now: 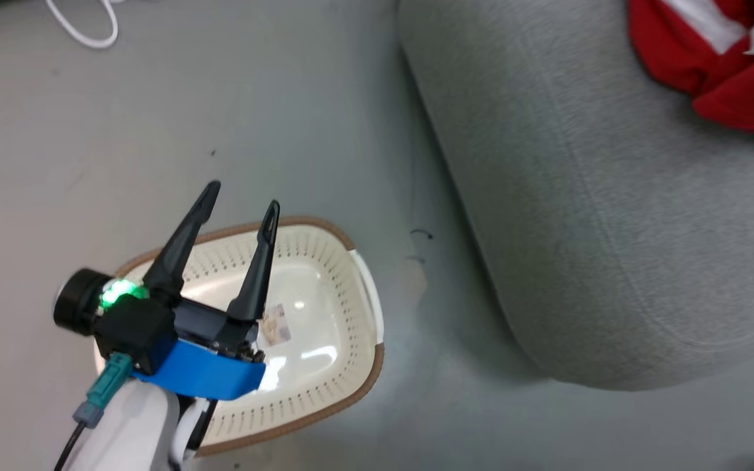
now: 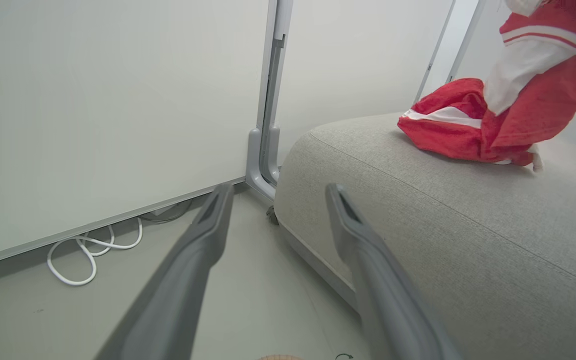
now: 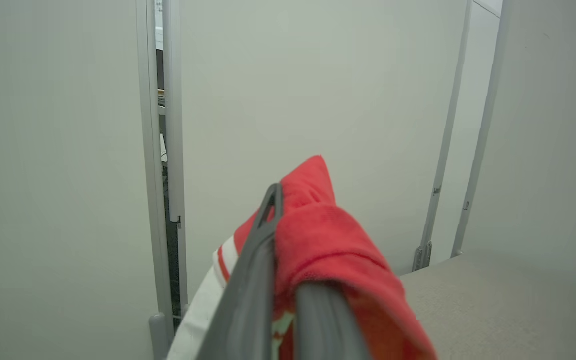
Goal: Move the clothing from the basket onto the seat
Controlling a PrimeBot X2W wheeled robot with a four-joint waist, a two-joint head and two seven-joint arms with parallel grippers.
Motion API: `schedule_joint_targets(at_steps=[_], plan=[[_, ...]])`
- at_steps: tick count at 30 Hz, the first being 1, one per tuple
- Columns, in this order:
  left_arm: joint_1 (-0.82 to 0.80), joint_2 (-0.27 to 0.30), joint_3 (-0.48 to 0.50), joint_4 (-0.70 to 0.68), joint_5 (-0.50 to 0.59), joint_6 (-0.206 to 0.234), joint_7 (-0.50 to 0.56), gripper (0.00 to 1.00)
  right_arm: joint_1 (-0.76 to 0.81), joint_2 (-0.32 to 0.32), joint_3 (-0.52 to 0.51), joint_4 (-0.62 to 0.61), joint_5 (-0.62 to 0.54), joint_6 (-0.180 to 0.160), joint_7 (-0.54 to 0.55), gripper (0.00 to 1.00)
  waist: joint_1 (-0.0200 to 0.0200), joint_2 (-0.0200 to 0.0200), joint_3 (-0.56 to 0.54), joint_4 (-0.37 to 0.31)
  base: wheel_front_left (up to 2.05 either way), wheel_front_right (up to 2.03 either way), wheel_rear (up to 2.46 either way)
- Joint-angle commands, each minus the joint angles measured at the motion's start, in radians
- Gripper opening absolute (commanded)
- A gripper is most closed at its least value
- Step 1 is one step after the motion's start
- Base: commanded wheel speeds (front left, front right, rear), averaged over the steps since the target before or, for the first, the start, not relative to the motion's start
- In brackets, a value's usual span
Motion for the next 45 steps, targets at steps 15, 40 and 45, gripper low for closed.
schedule_joint_targets(at_steps=[15, 40, 45], plan=[[-0.063, 0.032, 0.005, -0.113, 0.025, -0.007, -0.003, 1.0, 0.072, 0.004, -0.176, 0.394, -0.11, 0.001, -0.07, 0.21, -0.0002, 0.0, 0.177, 0.153, 0.0, 0.0, 0.0], [0.052, -0.082, 0.065, 0.04, -0.029, -0.005, -0.003, 1.0, 0.265, 0.008, 0.084, 0.552, -0.117, 0.001, -0.243, 1.0, -0.0002, 0.0, -0.17, 0.157, 0.0, 0.0, 0.0], [0.102, -0.115, 0.113, 0.083, -0.045, -0.004, -0.003, 1.0, 0.374, 0.065, 0.146, 0.475, -0.107, 0.001, -0.267, 1.0, -0.0002, 0.0, -0.253, 0.163, 0.0, 0.0, 0.0]])
